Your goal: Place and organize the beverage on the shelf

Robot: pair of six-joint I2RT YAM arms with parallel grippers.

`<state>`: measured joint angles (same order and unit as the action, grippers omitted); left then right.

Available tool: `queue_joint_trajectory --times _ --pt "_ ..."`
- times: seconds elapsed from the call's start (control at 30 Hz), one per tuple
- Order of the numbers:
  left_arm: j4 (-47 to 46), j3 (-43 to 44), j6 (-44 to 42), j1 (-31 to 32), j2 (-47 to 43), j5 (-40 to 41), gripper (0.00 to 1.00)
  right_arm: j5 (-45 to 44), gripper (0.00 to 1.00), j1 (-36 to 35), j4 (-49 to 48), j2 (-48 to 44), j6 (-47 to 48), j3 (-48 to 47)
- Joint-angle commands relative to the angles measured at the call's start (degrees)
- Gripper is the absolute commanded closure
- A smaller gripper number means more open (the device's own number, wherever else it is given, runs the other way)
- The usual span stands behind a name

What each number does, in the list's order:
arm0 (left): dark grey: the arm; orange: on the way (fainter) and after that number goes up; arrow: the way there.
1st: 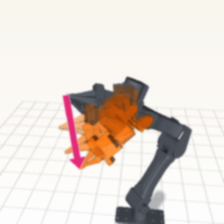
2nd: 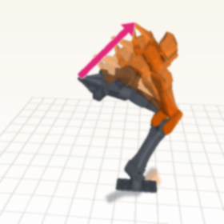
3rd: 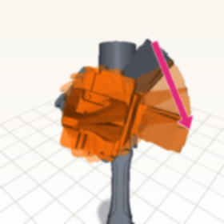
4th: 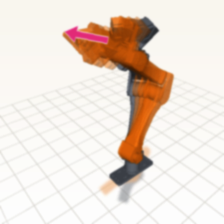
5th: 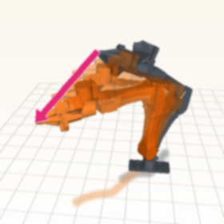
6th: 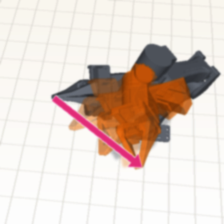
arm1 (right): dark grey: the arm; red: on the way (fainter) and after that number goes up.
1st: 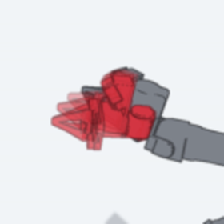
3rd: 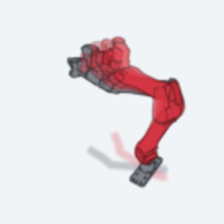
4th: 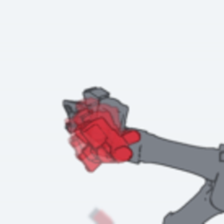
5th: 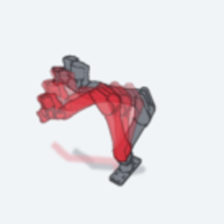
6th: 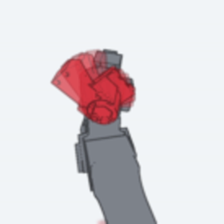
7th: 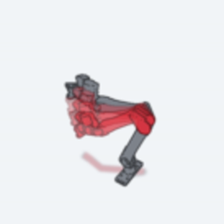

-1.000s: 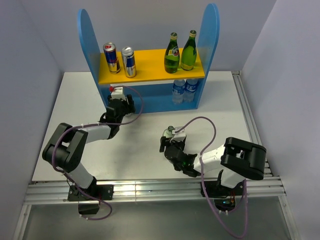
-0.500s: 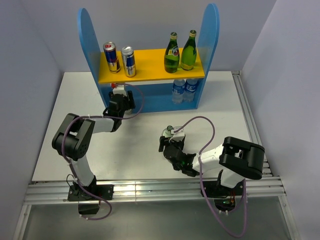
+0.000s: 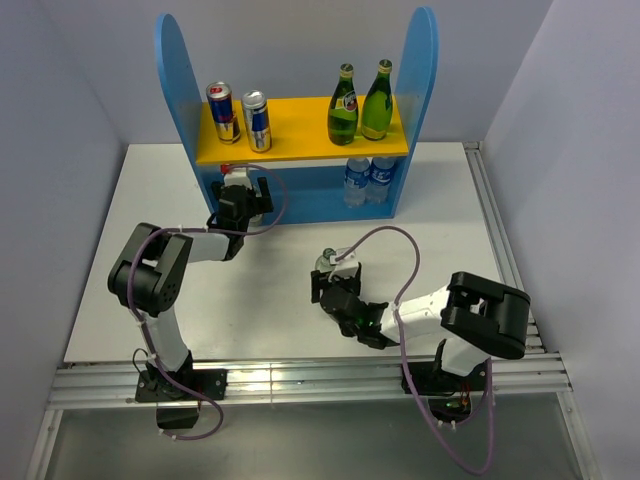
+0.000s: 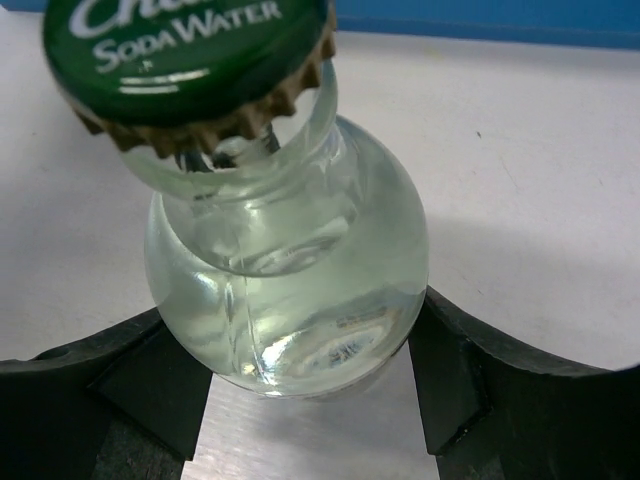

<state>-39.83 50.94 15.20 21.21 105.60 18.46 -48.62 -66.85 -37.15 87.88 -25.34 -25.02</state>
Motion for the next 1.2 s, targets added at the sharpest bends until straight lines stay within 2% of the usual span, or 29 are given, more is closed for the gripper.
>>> queue_joint_trajectory --times 0.0,0.27,0.7,0.87,1.17 --pt "-5.9 3.6 0.6 -1.3 -1.8 1.4 0.01 -1.8 1.00 0.2 -6.8 -3.5 4.8 -6.8" --pt "-5.4 0.0 2.2 -1.3 -7.5 0.6 0.01 2.5 1.00 2.3 -7.2 -1.7 11.8 -16.5" --pt "-1.8 -3.0 2.0 -0.8 -13.1 -3.3 0.01 14.2 1.00 11.3 0.8 9.6 9.3 -34.7" --pt "-0.5 -3.0 1.8 -0.7 -14.4 -6.5 0.01 15.7 1.00 12.1 3.0 12.3 7.9 -37.5" --pt "1.4 -2.1 1.9 -0.8 -15.9 -13.7 0.01 15.7 1.00 12.0 3.2 11.8 6.4 -35.1"
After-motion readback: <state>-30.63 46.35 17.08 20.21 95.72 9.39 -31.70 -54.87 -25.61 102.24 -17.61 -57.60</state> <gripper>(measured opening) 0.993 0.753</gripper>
